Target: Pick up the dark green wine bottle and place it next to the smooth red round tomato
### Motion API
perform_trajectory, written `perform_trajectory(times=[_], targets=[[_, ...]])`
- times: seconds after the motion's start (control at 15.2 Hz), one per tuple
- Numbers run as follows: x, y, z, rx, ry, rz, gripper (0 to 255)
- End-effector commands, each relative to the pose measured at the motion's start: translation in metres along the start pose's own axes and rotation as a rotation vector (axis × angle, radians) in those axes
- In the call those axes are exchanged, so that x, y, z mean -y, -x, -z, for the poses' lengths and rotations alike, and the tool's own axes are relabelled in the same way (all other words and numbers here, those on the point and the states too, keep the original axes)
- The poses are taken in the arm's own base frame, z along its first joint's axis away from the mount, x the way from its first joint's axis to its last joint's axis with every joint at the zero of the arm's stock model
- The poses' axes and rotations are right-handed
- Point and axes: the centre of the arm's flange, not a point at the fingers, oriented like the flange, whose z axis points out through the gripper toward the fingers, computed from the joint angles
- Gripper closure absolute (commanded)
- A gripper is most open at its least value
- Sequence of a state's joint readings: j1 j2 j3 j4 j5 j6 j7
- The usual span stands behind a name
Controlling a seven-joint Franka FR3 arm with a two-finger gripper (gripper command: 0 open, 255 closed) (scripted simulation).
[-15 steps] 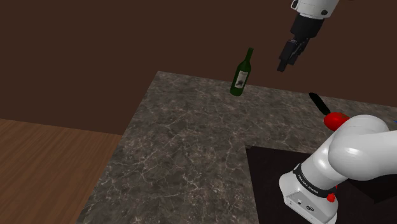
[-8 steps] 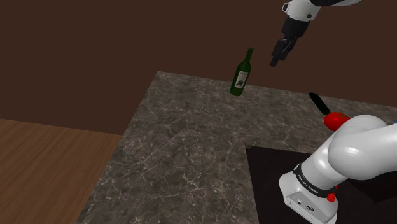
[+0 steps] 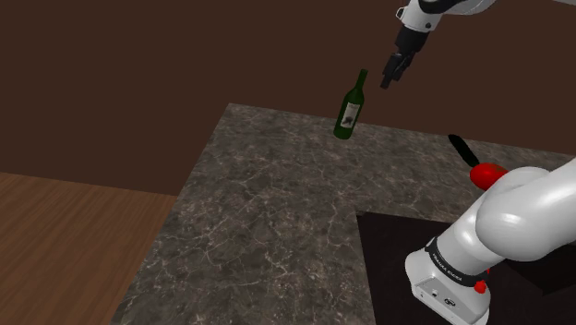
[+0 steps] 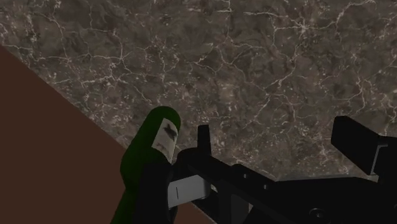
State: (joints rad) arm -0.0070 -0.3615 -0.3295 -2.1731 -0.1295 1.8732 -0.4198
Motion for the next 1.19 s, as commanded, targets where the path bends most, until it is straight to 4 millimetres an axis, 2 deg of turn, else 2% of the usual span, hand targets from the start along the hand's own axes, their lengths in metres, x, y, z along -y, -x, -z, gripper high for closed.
perform_trajectory(times=[0.0,0.92,0.99,1.12], targets=[[-0.021,-0.016,-0.005,-0.009,0.002,0.010,0],[-0.157,-0.126,-0.046,-0.069,0.004,0.075,0],[-0.163,-0.131,-0.047,-0.072,0.004,0.078,0],[-0.163,-0.132,-0.058,-0.072,0.004,0.078,0]])
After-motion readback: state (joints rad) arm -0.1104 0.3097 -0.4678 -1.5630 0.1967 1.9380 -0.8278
